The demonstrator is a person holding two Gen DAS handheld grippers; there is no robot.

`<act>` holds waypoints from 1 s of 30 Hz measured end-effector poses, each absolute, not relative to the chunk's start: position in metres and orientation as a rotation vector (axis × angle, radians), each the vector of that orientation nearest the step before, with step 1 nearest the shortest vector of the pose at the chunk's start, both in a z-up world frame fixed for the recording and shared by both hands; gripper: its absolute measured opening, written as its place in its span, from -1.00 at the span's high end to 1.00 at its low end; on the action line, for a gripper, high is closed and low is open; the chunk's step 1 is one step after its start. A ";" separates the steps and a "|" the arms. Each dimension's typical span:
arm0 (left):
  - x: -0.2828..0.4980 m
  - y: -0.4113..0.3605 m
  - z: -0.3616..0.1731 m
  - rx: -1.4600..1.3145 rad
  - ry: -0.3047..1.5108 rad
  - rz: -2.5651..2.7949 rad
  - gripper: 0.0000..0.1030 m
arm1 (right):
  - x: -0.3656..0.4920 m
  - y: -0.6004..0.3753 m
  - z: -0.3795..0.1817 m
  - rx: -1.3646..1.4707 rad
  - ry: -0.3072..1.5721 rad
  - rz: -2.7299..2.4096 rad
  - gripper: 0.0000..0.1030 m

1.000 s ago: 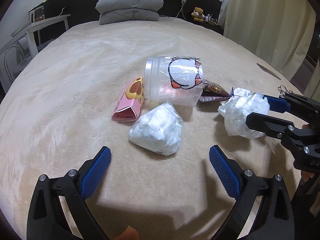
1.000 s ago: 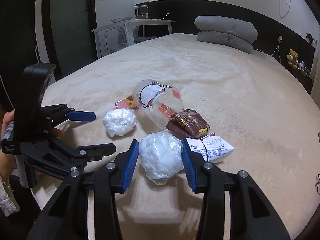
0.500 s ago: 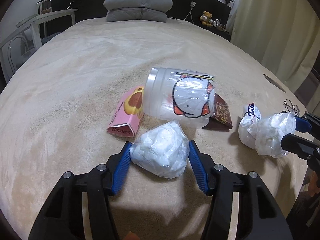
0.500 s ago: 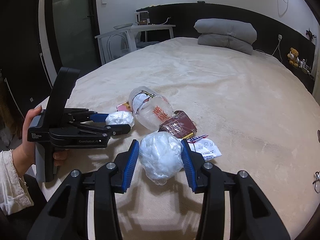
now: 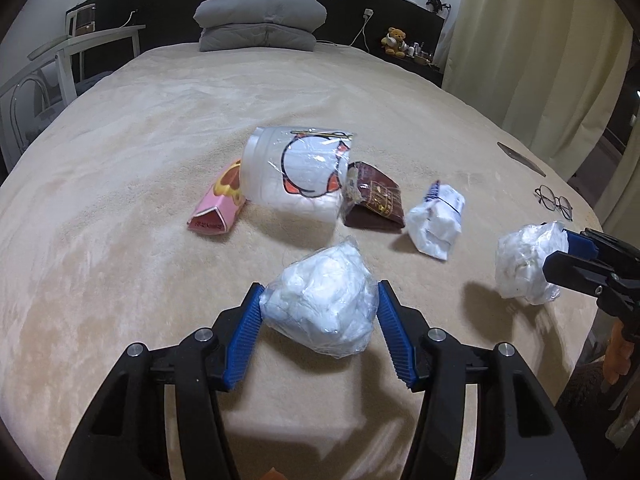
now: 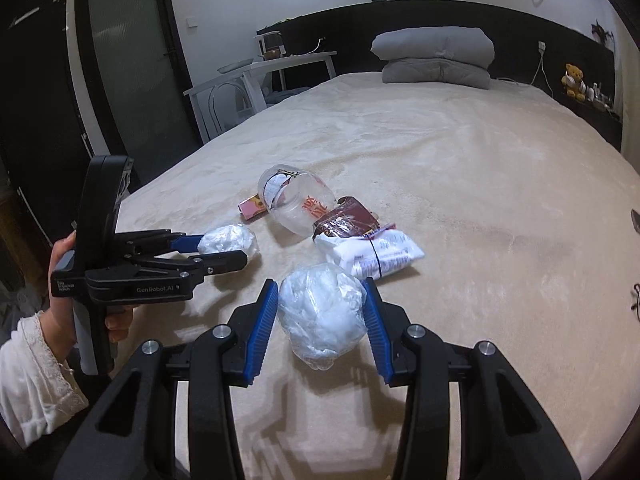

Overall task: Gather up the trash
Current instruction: 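Grasp a white tissue ball with the right tool while the left tool grasps another tissue ball, then carry both tissue balls off the bed edge down over the plastic bag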

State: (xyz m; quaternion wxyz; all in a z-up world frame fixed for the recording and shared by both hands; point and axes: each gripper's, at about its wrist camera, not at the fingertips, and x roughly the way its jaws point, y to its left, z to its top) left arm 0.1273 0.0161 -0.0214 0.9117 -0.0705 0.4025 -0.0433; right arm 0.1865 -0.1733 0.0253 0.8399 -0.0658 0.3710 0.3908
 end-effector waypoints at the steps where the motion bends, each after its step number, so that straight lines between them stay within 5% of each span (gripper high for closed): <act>1: 0.123 0.013 -0.021 -0.145 0.830 -0.090 -0.09 | 0.182 -0.175 0.027 -0.142 0.776 0.823 0.16; 13: 0.070 -0.017 -0.019 -0.096 0.824 -0.103 -0.09 | 0.147 -0.193 0.013 -0.076 0.821 0.787 0.16; 21: 0.029 -0.030 -0.027 -0.095 0.826 -0.077 -0.09 | 0.114 -0.195 0.003 -0.121 0.844 0.769 0.65; 30: -0.001 -0.029 -0.037 -0.114 0.847 -0.015 -0.09 | 0.108 -0.198 -0.007 -0.100 0.855 0.744 0.60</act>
